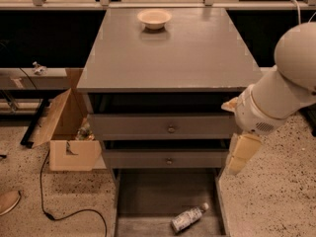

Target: Pick blue plastic bottle from bottom drawer and place on counter

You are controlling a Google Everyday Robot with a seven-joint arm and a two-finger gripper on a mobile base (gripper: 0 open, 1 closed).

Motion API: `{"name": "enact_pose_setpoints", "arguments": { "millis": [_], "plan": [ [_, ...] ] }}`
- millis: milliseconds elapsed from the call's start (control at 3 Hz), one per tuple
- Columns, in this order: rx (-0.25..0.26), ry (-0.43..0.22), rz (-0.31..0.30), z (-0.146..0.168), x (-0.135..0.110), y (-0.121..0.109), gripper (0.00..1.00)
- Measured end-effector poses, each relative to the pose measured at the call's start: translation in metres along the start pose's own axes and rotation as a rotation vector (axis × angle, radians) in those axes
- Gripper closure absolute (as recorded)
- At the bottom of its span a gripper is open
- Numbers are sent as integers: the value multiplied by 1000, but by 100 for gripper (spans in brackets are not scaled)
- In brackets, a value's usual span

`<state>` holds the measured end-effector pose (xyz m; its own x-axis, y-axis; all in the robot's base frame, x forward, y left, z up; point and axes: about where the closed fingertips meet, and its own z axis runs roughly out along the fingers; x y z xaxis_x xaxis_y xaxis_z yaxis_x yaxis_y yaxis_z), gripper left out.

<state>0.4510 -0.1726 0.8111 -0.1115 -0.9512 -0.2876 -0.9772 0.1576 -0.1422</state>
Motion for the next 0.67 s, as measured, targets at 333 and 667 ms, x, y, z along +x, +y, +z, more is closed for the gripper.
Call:
{"name": "enact_pose_setpoints", "arguments": {
  "millis": [333, 667],
  "plan": [
    [-30, -1, 42, 31, 29, -2, 0],
    [-78, 25, 56, 94, 72, 1, 0]
  ]
}}
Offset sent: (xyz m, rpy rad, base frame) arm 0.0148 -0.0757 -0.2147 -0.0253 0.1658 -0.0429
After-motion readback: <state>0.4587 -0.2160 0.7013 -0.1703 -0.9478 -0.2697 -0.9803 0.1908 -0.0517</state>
